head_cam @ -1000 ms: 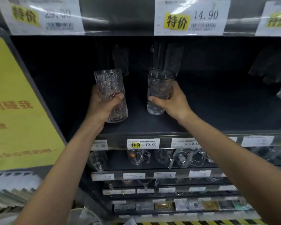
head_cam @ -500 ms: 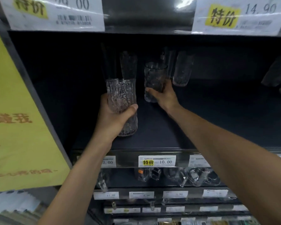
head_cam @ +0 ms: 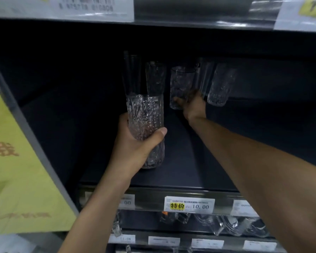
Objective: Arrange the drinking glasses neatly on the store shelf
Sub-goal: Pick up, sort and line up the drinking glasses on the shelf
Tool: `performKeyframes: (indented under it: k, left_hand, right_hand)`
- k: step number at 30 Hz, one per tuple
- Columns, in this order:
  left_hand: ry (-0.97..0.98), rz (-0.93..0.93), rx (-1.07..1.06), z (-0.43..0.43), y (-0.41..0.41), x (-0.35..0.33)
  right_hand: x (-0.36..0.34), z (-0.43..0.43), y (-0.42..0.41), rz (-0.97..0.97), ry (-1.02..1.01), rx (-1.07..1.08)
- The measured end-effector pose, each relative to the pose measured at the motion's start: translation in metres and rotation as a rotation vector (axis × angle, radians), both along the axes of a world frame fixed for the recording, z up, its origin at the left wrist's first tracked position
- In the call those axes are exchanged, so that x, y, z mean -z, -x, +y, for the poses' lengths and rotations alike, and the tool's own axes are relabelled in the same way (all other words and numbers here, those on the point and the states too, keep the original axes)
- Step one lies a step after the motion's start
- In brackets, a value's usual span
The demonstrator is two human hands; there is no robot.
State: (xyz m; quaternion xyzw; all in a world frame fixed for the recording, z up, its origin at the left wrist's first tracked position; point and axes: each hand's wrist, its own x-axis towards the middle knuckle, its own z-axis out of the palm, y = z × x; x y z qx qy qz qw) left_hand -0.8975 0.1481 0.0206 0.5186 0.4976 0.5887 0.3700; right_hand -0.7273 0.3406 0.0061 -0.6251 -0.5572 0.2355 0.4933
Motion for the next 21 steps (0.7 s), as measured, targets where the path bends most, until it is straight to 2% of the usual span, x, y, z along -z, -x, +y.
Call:
performKeyframes:
  k: [7,21]
  left_hand:
    - [0.009,0.004,-0.001,0.0,0.001,0.003]
    - [0.002,0.02,0.006,-0.001,0.002,0.004]
  right_hand:
    - [0.002,0.021,0.002,-0.258,0.01,0.067]
    - [0.006,0.032,0.0,-0.2,0.033,0.094]
